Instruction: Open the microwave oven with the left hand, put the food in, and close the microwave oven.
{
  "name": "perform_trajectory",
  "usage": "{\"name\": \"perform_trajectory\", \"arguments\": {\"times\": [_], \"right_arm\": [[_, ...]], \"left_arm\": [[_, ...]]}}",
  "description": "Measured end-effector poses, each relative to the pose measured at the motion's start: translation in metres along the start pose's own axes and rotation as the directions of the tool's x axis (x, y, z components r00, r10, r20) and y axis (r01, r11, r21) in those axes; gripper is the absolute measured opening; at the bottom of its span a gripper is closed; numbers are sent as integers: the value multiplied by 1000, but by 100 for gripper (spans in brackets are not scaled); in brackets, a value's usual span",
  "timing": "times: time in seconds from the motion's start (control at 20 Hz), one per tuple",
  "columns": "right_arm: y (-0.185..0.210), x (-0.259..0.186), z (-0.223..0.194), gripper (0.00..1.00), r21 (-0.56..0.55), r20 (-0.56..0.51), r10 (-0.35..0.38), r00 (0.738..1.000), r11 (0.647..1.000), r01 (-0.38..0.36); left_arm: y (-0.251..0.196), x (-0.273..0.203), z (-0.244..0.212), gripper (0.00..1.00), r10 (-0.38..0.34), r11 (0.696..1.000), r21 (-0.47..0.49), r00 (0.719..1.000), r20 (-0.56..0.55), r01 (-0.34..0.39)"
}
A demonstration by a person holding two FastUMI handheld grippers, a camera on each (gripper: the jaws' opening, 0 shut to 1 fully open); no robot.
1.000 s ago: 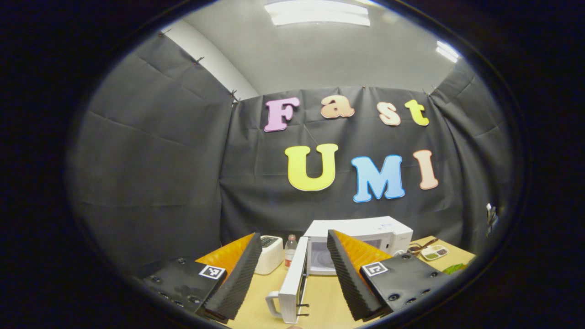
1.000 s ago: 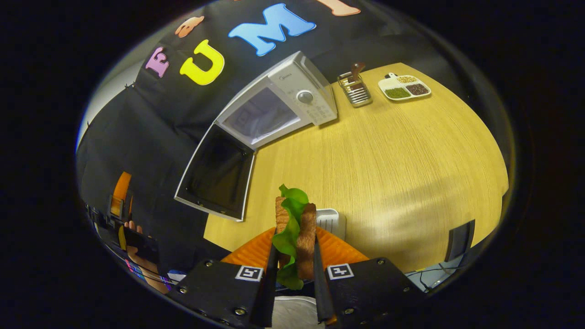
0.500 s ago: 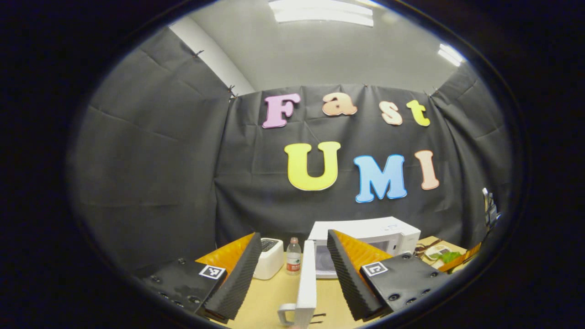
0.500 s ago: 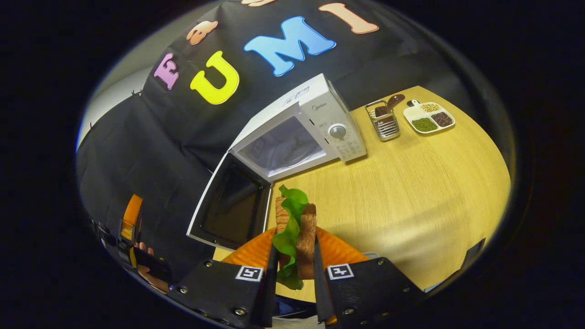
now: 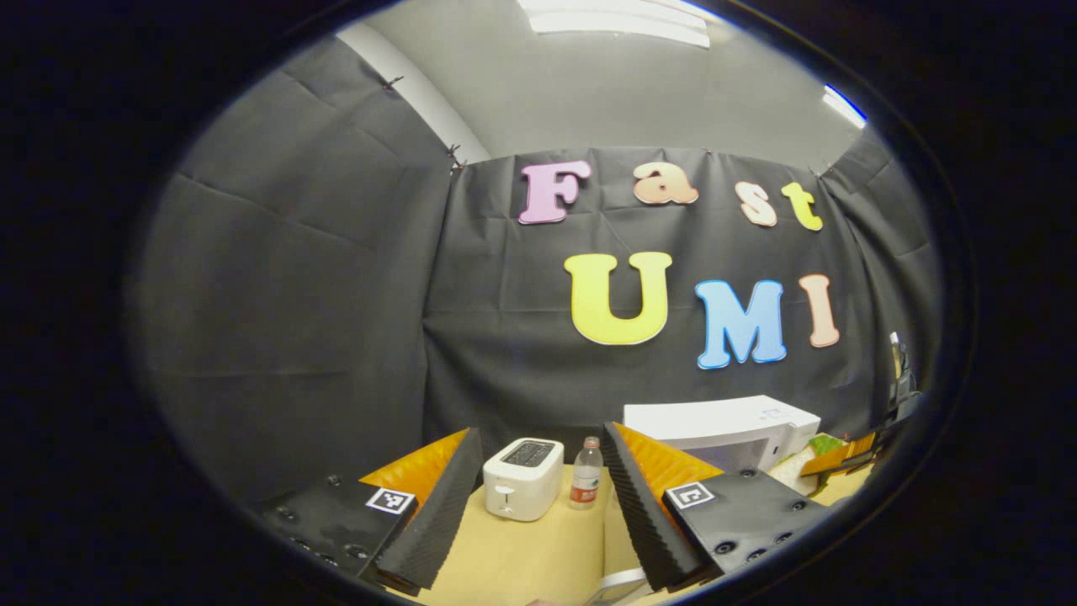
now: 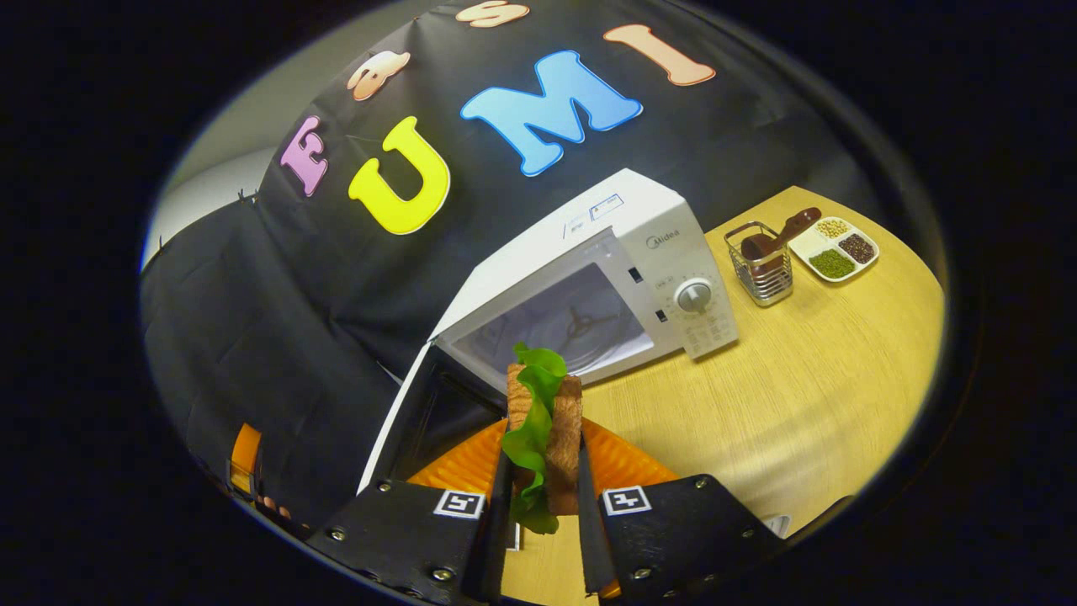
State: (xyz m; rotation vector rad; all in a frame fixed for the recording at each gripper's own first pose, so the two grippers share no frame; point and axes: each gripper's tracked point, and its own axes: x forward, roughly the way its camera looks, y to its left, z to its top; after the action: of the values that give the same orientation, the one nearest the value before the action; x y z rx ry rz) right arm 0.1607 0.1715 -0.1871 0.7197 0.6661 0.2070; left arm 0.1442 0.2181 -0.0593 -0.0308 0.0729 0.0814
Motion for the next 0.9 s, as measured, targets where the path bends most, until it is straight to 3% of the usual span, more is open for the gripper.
{"name": "perform_trajectory", "arguments": {"times": [0.25,0.9], "right_arm": [[8,53,10,36,9,57,-18,998,1000,18],[-1,172,19,36,60,213,-79,974,996,68]], "left_arm": [[41,1,-11,94,49,998,33,998,-26,-48],[64,-1,-46,94,43,995,95,994,-105,-33]]}}
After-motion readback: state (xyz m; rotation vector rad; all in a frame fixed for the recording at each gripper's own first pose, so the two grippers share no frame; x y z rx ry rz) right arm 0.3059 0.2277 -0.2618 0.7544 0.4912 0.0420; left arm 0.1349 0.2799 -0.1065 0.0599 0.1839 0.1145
